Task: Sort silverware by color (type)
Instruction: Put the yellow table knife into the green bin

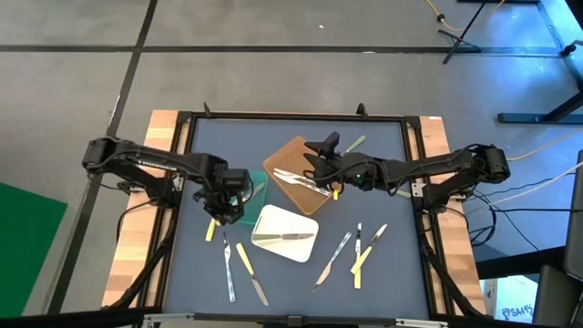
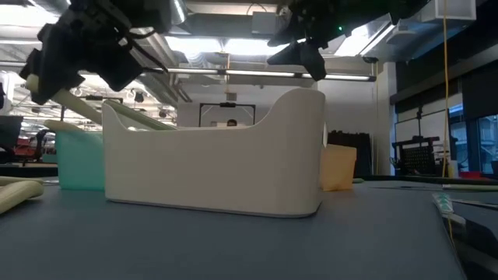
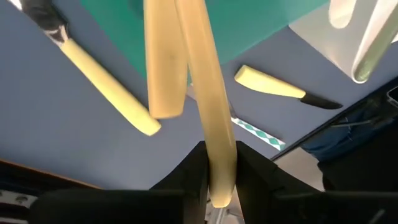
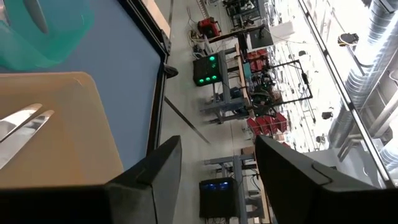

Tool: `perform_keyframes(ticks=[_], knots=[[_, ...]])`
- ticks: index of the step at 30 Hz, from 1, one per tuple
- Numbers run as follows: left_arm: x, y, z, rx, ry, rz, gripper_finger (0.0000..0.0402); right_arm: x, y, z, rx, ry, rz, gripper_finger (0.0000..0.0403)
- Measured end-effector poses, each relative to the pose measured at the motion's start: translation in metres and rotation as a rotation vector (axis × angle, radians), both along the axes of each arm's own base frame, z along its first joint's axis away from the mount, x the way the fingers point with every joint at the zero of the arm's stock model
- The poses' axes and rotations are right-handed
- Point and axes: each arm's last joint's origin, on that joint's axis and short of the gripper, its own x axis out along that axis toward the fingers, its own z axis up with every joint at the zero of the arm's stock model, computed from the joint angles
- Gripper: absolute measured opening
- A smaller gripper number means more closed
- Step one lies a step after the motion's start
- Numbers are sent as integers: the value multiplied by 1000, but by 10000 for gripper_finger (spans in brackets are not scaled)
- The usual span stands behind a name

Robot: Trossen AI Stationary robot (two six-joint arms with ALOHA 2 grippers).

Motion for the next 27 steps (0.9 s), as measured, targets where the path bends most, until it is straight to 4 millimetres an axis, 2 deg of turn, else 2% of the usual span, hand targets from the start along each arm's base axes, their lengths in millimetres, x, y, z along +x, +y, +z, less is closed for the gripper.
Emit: perform_keyframes(ticks=[5, 16, 27], knots=[[4, 7, -6, 8, 9, -5, 56, 0, 0, 0, 0, 0, 0, 198], [5, 17, -6, 23, -6, 23, 66, 0, 0, 0, 0, 0, 0, 198], [5, 19, -7, 43, -5, 29, 75, 0, 0, 0, 0, 1, 0, 198]])
